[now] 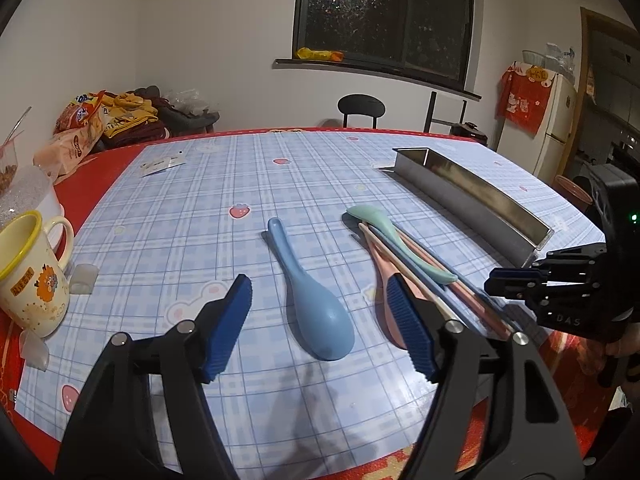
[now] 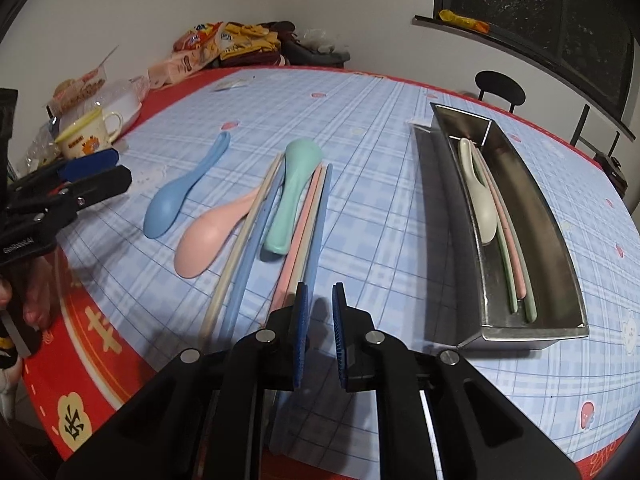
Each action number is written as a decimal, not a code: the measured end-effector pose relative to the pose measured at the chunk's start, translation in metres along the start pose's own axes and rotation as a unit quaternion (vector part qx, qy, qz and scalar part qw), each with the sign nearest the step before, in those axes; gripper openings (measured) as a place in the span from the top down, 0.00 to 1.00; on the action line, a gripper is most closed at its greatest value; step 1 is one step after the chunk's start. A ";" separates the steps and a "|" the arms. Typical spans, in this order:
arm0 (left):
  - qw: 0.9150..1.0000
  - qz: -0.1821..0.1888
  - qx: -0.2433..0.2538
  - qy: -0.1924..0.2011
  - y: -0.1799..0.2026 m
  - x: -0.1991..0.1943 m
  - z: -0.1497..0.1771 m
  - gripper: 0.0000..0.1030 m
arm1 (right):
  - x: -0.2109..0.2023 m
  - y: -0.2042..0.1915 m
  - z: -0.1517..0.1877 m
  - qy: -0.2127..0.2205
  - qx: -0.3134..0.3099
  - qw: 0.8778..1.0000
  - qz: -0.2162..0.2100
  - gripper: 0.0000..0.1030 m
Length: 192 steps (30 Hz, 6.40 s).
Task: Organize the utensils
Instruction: 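Move both tools back over the remaining utensils, then close the left tool on the blue spoon handle while the right tool grasps a blue chopstick, then lift the blue spoon with the left tool while the right tool holds the blue chopstick, then carry the blue spoon and blue chopstick into the steel tray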
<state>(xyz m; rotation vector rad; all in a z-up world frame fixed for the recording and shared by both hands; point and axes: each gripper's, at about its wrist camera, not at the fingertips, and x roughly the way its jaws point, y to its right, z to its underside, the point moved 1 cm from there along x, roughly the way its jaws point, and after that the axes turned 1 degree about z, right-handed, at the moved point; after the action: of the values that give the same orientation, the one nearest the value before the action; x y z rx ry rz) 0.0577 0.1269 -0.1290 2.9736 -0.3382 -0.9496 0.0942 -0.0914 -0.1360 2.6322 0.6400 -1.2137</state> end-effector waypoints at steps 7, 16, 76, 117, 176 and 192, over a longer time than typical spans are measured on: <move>1.000 0.001 -0.004 -0.005 -0.001 0.002 -0.001 0.32 | 0.006 -0.003 -0.004 -0.006 -0.009 1.000 -0.002 0.88; 1.000 -0.001 -0.008 -0.010 -0.001 0.004 -0.001 0.32 | 0.015 -0.005 -0.006 -0.017 -0.017 1.000 -0.006 0.88; 0.987 0.031 -0.049 -0.147 -0.017 0.065 -0.016 0.78 | 0.012 0.008 -0.002 -0.015 0.013 0.999 -0.046 0.92; 0.980 0.023 0.082 -0.182 0.023 0.082 -0.007 0.80 | 0.011 0.002 -0.002 -0.015 0.004 0.999 -0.036 0.92; 0.994 0.024 0.024 -0.099 0.017 0.022 -0.019 0.82 | -0.009 0.003 -0.002 0.045 -0.007 0.999 -0.023 0.94; 0.996 0.050 -0.028 -0.062 0.020 -0.001 -0.025 0.82 | -0.032 0.025 0.000 0.104 0.042 0.992 -0.055 0.94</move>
<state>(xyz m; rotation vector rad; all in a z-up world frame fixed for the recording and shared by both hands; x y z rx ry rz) 0.0671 0.1064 -0.1072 2.8236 -0.4493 -1.1160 0.0870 -0.1235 -0.1129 2.8538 0.7936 -1.0229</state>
